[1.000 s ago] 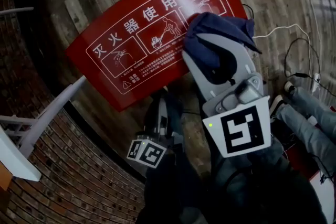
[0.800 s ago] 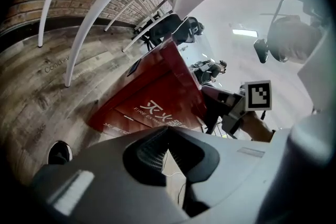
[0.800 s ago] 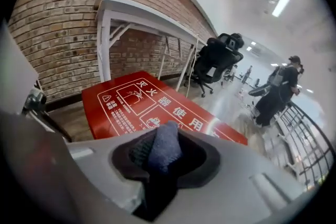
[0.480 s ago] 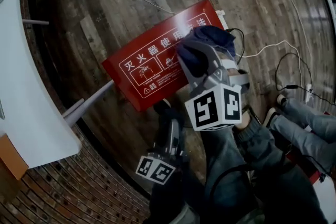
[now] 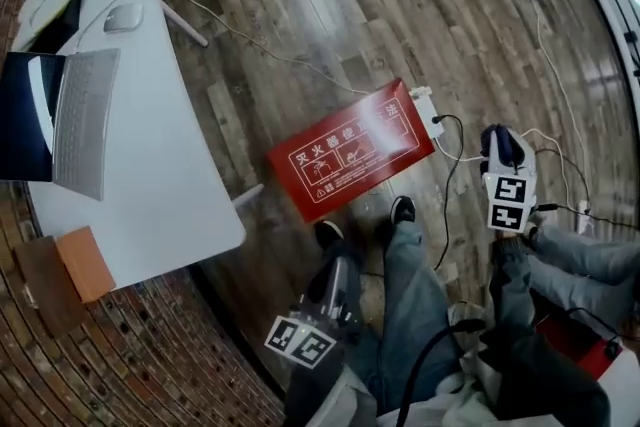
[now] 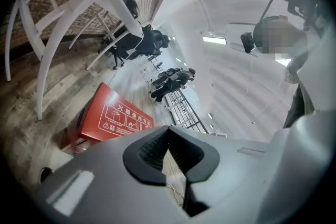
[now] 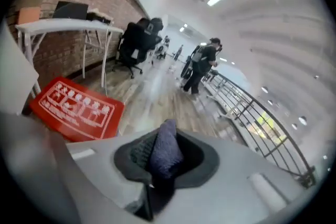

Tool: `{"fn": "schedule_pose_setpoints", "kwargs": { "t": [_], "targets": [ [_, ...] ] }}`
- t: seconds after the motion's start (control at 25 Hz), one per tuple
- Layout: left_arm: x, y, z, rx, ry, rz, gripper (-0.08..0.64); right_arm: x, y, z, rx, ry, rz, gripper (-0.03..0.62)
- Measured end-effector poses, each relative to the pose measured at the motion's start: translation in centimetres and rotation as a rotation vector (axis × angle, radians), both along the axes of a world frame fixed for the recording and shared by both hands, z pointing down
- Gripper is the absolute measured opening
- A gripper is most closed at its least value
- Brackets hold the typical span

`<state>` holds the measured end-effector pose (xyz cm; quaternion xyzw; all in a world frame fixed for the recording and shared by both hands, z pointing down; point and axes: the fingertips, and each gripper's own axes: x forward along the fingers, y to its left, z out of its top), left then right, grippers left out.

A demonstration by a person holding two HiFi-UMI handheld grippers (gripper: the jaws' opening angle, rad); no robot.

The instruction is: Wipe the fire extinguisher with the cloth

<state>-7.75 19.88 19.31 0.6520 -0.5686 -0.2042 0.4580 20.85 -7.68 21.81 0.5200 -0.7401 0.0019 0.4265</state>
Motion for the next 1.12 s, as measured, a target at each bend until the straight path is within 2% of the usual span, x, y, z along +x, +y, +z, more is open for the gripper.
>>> {"fn": "schedule_pose_setpoints", "kwargs": {
  "t": [0.08, 0.16, 0.32, 0.44, 0.48, 0.56, 0.64, 0.72, 0.92, 1.12],
  "targets": [
    [-0.1, 0.4, -1.9, 0.010, 0.000, -0.006, -0.002, -3.9, 0.3, -3.5, 0.050, -0.087, -0.115, 0.066],
    [0.0, 0.5, -3.4, 0.019, -0.010, -0.004, -0.002, -9.9, 1.8, -3.8, 0.025, -0.131, -0.288, 0.066],
    [0.9, 0.1, -5.5, 0.032, -0.053, 0.016, -0.002, -21.6, 5.8, 2.7, -0.107, -0.179, -0.570, 0.066],
    [1.7, -0.1, -7.3, 0.042, -0.086, 0.022, -0.002, -27.0, 9.1, 8.0, -0.242, -0.186, -0.701, 0.070],
    [1.8, -0.1, -7.8, 0.040, -0.094, 0.018, -0.002, -28.1, 10.1, 9.0, -0.285, -0.215, -0.705, 0.079],
    [1.7, 0.0, -8.6, 0.033, -0.103, 0.000, -0.002, -29.3, 11.5, 9.4, -0.360, -0.322, -0.640, 0.102],
    [1.5, -0.2, -9.5, 0.028, -0.108, -0.032, -0.002, -29.6, 12.6, 8.9, -0.439, -0.436, -0.563, 0.156],
    [1.5, -0.6, -10.8, 0.033, -0.112, -0.065, -0.002, -28.7, 13.4, 7.6, -0.488, -0.509, -0.510, 0.208],
    [2.8, -2.5, -14.9, 0.090, -0.142, -0.080, -0.002, -24.6, 11.2, 0.9, -0.468, -0.641, -0.435, 0.236],
    [4.7, -4.1, -17.6, 0.137, -0.168, -0.094, -0.002, -19.5, 10.2, -9.0, -0.478, -0.822, -0.433, 0.236]
  ]
}}
